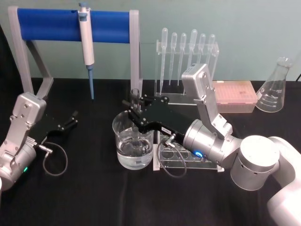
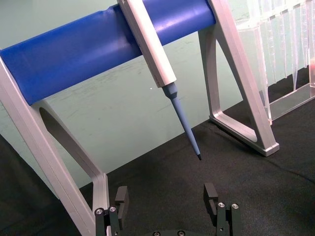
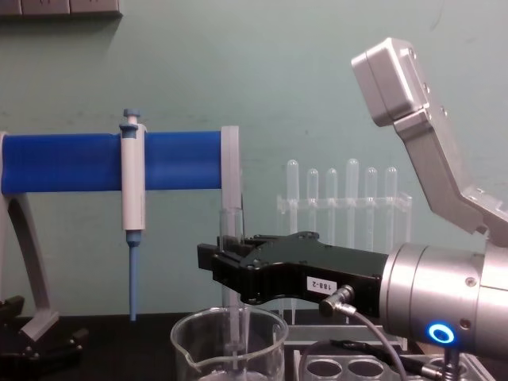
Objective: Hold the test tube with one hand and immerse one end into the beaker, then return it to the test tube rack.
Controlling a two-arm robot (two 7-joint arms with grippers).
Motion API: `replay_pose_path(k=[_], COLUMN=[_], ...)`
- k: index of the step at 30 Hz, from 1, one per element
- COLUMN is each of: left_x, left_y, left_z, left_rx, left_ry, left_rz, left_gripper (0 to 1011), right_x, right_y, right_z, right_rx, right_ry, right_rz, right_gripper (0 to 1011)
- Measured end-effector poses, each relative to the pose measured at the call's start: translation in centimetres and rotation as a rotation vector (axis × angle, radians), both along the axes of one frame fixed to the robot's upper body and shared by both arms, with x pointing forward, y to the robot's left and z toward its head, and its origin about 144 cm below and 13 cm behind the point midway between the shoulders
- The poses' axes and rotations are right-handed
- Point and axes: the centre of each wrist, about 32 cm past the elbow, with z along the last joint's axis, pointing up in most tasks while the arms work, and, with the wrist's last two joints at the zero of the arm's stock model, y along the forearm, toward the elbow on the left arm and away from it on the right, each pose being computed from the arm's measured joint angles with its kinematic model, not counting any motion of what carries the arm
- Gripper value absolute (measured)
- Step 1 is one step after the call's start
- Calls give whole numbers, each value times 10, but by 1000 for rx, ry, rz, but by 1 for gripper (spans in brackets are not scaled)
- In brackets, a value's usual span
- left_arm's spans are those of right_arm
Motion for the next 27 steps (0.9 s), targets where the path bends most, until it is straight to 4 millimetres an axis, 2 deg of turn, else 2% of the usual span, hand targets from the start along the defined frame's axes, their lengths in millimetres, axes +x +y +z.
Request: replay_pose_path(k=[27], left_x=[0], left_y=[0], left_z=[0], left_rx=[0], left_ry=[0], left_rz=[0], left_gripper=[1000], right_x=[0], right_y=[0], right_z=[1], right_rx=[-4], right_ry=[-2], right_rz=[0], right_gripper=[225])
